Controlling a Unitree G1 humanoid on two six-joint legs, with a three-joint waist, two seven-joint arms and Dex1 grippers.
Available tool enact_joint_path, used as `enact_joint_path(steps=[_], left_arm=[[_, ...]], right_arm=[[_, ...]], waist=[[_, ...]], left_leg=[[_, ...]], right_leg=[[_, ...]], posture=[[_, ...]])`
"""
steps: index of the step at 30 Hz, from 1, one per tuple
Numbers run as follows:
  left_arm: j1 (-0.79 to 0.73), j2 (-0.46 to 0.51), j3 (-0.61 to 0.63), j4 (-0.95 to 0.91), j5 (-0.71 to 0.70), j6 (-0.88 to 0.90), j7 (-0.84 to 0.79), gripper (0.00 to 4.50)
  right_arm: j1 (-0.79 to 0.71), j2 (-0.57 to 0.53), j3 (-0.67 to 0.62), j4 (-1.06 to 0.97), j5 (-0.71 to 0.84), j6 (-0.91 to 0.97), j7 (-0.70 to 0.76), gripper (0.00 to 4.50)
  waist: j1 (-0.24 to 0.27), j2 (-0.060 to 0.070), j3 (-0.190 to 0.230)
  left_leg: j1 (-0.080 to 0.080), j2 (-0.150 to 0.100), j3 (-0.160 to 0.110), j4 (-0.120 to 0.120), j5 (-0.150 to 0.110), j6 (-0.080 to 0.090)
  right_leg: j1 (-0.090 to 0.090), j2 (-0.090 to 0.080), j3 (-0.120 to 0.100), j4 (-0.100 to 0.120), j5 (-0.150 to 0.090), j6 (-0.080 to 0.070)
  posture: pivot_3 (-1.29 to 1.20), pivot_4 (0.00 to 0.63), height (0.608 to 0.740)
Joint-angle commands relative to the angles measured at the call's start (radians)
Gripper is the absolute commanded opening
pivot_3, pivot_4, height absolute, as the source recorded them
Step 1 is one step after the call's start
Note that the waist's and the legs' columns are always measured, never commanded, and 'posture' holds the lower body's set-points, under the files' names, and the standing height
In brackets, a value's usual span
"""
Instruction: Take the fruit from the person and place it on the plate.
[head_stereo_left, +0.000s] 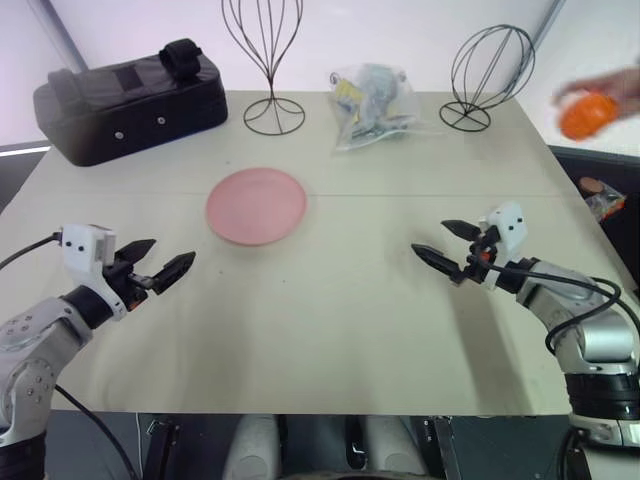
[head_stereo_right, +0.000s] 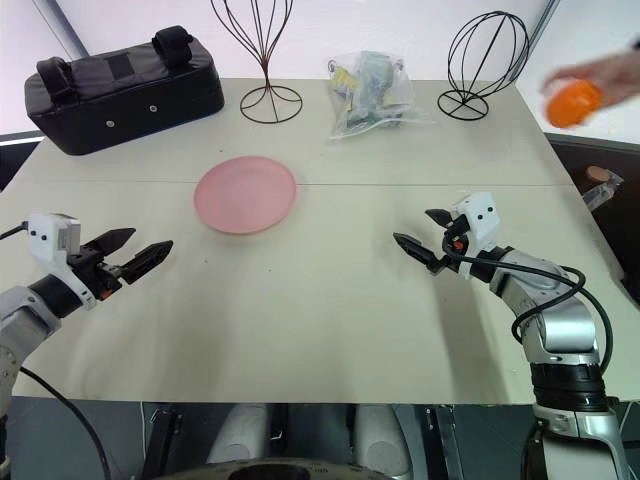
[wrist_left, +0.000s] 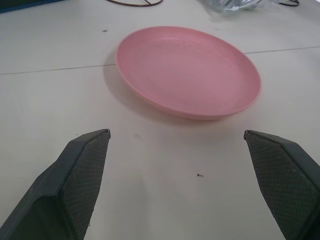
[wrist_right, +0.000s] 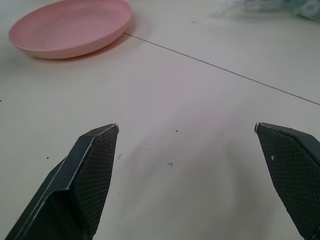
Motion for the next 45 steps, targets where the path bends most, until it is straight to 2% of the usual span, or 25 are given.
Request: enact_joint_path(steps=[1, 17, 22, 25, 28, 37, 45], left_arm=[[-0.008, 0.003, 0.007, -0.026, 0.000, -0.020, -0.007, 4.50], [-0.037, 0.003, -0.003, -0.014, 0.016, -0.022, -0.003, 4.50], [-0.056, -0.003, -0.015, -0.003, 0.029, -0.031, 0.003, 4.50], [-0.073, -0.009, -0.018, 0.009, 0.040, -0.049, 0.010, 4.50], [-0.097, -0.020, -0.025, 0.019, 0.053, -0.067, 0.018, 4.50], [-0.319, -0.111, -0.109, 0.033, 0.079, -0.130, 0.085, 4.50], [-0.516, -0.191, -0.221, 0.145, 0.129, -0.185, 0.087, 4.50]], right_arm=[[-0.007, 0.005, -0.013, -0.021, 0.002, -0.023, -0.003, 4.45], [-0.019, 0.011, -0.005, -0.045, 0.007, -0.006, -0.012, 4.45], [-0.049, -0.041, -0.052, -0.213, 0.229, 0.203, 0.061, 4.45], [-0.100, -0.047, -0.081, -0.281, 0.339, 0.285, 0.042, 4.45], [-0.129, -0.040, -0.083, -0.315, 0.383, 0.320, 0.013, 4.45], [-0.153, -0.034, -0.053, -0.297, 0.354, 0.295, -0.019, 4.45], [-0.154, -0.016, -0.020, -0.288, 0.323, 0.264, -0.025, 4.45]], waist=[[0.000, 0.000, 0.000], [0.000, 0.000, 0.000], [0.001, 0.000, 0.000], [-0.002, 0.000, 0.000], [0.000, 0.000, 0.000], [0.021, -0.001, 0.000], [0.020, -0.001, 0.000]], left_leg=[[0.000, 0.000, 0.000, 0.000, 0.000, 0.000], [0.000, 0.000, 0.000, 0.000, 0.000, 0.000], [0.000, 0.000, 0.000, 0.000, 0.000, 0.000], [0.000, 0.000, 0.000, 0.000, 0.000, 0.000], [0.000, 0.001, 0.000, 0.000, 0.000, 0.000], [-0.001, 0.000, 0.000, 0.001, 0.000, 0.000], [-0.001, 0.000, 0.000, 0.001, 0.000, 0.000]], right_leg=[[0.000, 0.000, 0.000, 0.000, 0.000, 0.000], [0.000, 0.000, 0.000, 0.000, 0.000, 0.000], [0.000, 0.000, 0.000, 0.000, 0.000, 0.000], [0.000, 0.000, 0.000, 0.000, 0.000, 0.000], [0.000, 0.000, 0.000, 0.000, 0.000, 0.000], [0.000, 0.000, 0.000, -0.001, 0.001, 0.000], [0.000, 0.001, 0.000, -0.001, 0.001, 0.001]], posture=[[0.00, 0.150, 0.740], [0.00, 0.150, 0.740], [0.00, 0.150, 0.740], [0.00, 0.150, 0.740], [0.00, 0.150, 0.740], [0.00, 0.150, 0.740], [0.00, 0.150, 0.740]])
